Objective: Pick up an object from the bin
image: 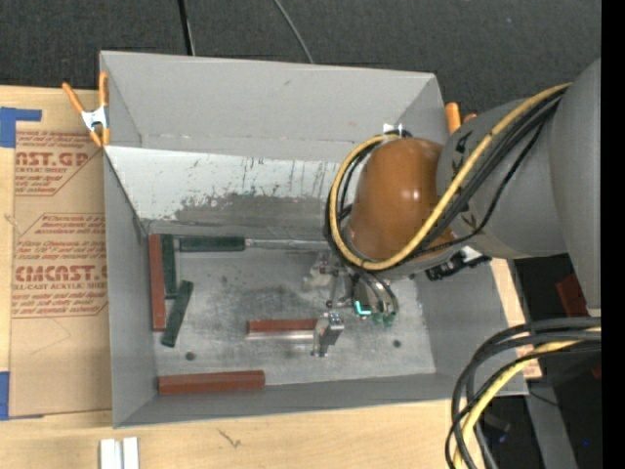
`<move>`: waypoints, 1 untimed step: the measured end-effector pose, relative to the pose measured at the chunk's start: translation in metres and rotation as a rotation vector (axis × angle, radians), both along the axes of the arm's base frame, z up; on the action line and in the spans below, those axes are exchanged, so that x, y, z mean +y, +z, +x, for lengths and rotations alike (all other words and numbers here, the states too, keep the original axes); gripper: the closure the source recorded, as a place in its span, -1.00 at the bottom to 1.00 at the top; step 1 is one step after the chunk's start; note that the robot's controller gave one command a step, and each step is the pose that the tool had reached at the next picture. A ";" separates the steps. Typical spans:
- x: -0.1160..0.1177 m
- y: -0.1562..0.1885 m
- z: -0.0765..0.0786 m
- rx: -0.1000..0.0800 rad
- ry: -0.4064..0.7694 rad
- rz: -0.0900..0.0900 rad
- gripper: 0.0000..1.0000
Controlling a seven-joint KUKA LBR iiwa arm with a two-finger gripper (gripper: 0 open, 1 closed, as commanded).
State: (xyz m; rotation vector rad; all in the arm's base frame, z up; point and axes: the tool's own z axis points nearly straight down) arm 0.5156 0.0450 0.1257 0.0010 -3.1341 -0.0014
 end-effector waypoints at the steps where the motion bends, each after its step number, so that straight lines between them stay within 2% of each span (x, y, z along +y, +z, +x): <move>1: 0.000 0.004 0.002 -0.007 0.000 0.000 -1.00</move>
Offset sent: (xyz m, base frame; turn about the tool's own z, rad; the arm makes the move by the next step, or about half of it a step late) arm 0.0000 0.0058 -0.0557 -0.0630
